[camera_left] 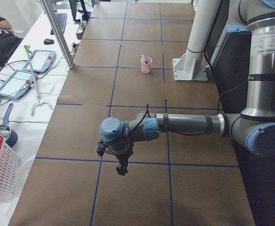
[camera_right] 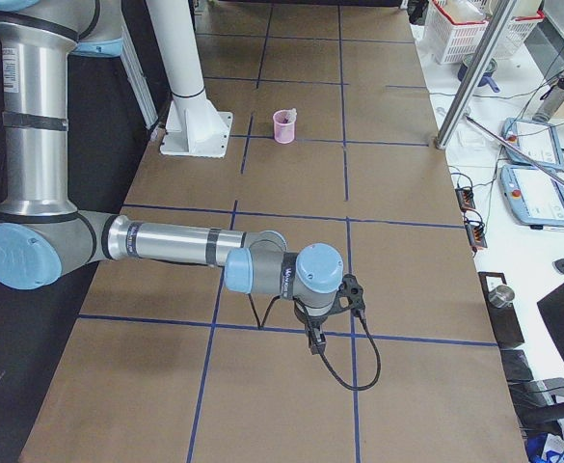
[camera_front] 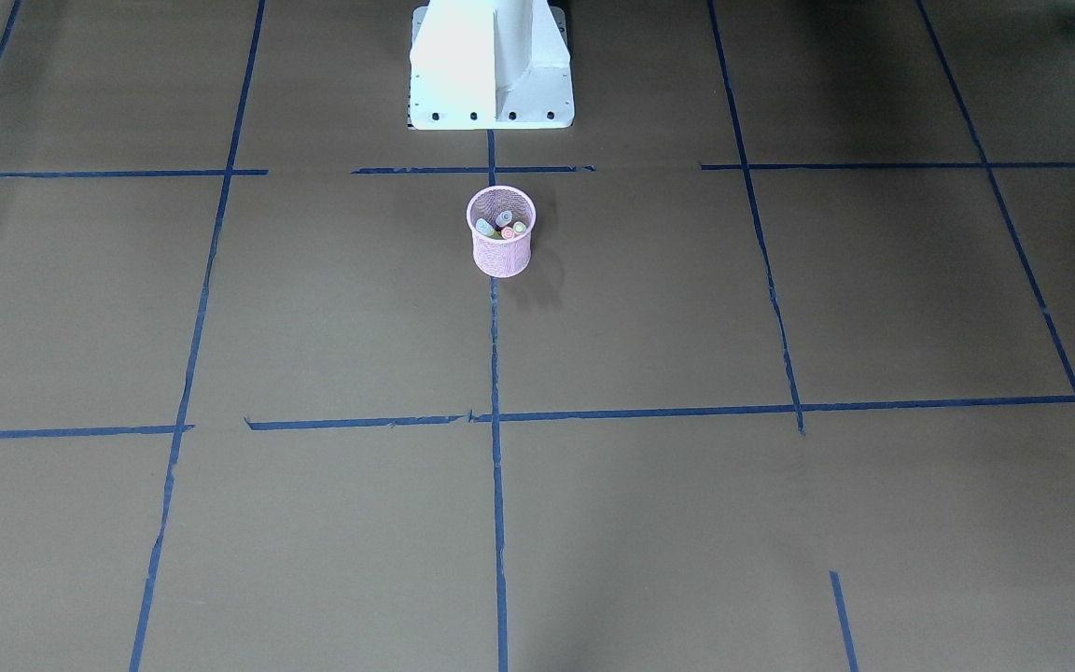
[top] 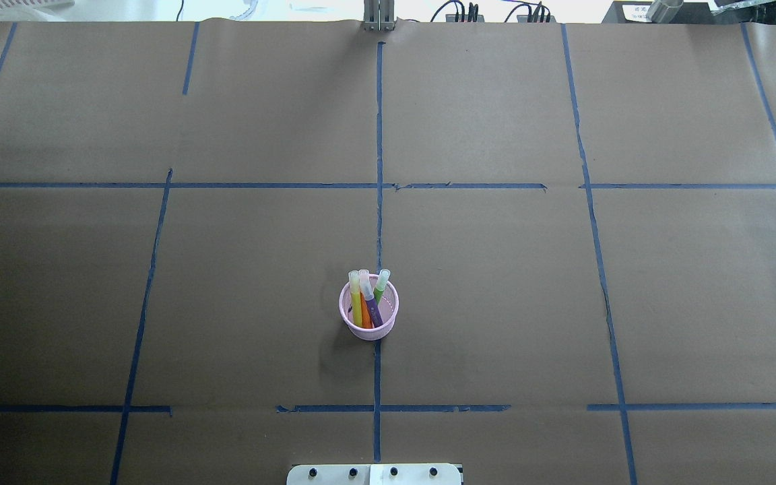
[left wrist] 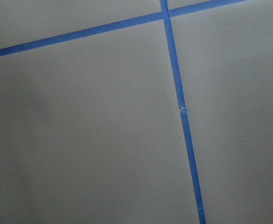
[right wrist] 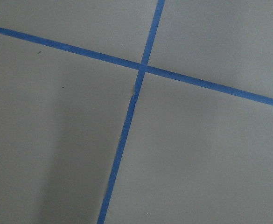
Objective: Collect pens into pen holder
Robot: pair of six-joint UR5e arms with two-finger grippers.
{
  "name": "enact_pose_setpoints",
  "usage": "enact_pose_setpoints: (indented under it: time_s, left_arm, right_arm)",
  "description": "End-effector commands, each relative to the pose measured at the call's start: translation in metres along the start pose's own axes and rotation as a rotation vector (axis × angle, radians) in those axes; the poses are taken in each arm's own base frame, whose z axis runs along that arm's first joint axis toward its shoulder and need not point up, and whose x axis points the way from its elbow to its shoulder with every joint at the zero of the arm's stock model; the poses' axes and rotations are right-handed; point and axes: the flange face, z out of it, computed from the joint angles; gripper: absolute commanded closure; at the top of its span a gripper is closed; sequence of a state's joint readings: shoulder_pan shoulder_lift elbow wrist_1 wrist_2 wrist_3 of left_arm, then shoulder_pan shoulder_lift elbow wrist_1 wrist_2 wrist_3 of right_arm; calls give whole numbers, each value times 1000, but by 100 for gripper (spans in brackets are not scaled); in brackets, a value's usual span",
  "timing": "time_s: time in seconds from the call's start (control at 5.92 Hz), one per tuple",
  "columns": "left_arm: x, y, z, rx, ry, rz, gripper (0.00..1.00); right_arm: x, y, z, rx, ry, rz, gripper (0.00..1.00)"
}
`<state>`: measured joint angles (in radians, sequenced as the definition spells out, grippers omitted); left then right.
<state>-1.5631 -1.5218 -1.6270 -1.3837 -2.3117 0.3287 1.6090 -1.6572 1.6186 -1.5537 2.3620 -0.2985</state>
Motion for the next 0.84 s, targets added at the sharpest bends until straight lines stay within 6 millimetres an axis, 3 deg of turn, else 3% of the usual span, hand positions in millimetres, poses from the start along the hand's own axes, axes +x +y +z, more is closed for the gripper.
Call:
enact_pose_setpoints:
  time_s: [0.0, 0.68]
  left_arm:
    - [-1, 0, 1, -2, 1, -2, 0]
    - [-4, -2, 3, -6, 2, -6, 0]
  right_arm:
    - [-3, 12, -1, 1, 2, 4, 0]
    - [-1, 10, 1, -1, -2, 2, 0]
